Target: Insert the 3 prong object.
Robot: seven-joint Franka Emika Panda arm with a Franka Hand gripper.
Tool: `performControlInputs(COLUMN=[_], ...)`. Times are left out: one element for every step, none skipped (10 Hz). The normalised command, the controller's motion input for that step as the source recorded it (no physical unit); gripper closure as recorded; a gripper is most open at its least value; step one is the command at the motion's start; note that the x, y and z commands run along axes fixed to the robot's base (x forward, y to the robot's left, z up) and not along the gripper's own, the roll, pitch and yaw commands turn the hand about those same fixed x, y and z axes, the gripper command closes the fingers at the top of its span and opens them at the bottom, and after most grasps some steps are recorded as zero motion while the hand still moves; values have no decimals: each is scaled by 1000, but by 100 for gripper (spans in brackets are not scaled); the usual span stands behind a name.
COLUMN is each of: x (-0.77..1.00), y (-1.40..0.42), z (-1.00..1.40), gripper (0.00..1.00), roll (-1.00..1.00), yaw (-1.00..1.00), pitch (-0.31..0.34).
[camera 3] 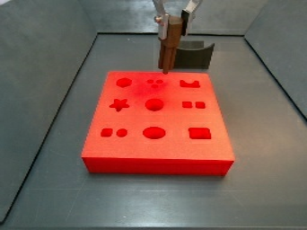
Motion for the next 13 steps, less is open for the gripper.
performControlInputs(x=[-671, -154, -174, -217, -243, -34, -51, -3, 3, 26, 46, 0, 0], y=[-140, 0, 0, 0, 0, 0, -26, -37, -49, -80, -83, -46, -6], z=[83, 77, 57, 0, 23, 0, -129, -226, -237, -251, -223, -191, -97], gripper=[100, 100, 100, 100, 100, 100, 100, 100, 100, 100, 100, 100, 100], roll=[0, -4, 0, -40, 0, 0, 0, 0, 0, 31, 56, 57, 79], yaw=[0, 91, 120, 111, 54, 20, 60, 66, 100, 117, 123, 111, 57], pitch=[-500, -369, -319, -373, -264, -54, -106, -126, -130, -129, -107, -90, -46])
